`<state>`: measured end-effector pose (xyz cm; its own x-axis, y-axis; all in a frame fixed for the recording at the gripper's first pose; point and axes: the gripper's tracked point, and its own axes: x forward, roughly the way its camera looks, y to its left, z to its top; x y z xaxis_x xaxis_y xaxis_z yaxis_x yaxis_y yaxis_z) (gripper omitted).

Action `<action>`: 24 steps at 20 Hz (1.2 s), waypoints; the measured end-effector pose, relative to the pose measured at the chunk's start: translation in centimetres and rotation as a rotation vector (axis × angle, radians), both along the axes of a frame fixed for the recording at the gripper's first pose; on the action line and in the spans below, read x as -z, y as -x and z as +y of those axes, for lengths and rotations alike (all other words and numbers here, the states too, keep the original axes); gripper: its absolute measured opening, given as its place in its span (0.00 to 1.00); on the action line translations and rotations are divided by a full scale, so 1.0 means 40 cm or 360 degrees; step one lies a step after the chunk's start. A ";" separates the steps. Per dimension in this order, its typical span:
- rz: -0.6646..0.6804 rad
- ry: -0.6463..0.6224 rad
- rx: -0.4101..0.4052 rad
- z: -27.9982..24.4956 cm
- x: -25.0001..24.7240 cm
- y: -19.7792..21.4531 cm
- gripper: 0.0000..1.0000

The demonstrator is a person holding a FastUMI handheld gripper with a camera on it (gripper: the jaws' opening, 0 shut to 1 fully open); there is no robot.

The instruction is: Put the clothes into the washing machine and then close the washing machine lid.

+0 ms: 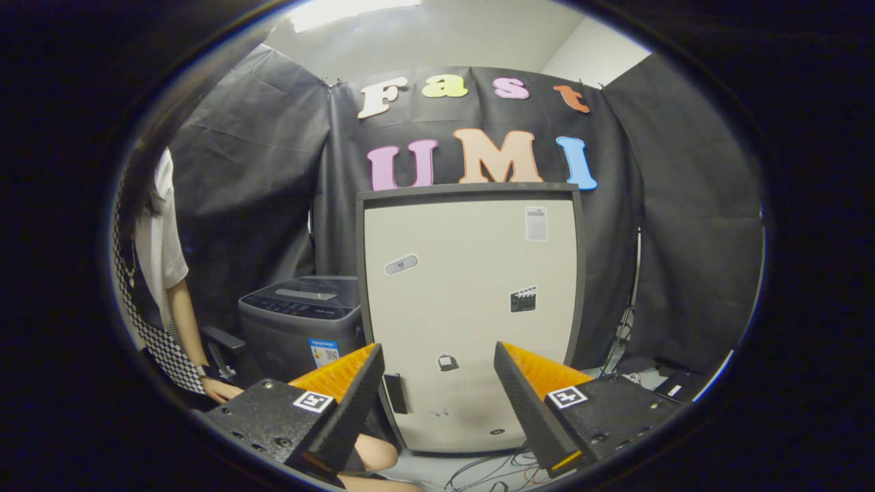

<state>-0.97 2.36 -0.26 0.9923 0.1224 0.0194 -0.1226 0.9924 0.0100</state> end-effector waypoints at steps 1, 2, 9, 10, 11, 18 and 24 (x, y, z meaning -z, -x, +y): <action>-0.0002 -0.0001 0.0006 -0.004 0.001 0.002 0.98; -0.0001 0.0000 0.0006 -0.002 0.001 0.001 0.98; -0.0002 0.0000 0.0006 0.003 0.000 0.000 0.98; -0.0003 0.0000 0.0006 0.004 -0.001 -0.001 0.98; -0.0003 0.0000 0.0006 0.004 -0.002 -0.002 0.98; -0.0004 0.0000 0.0007 0.005 0.000 -0.003 0.98; -0.0004 0.0000 0.0006 0.005 0.001 -0.003 0.98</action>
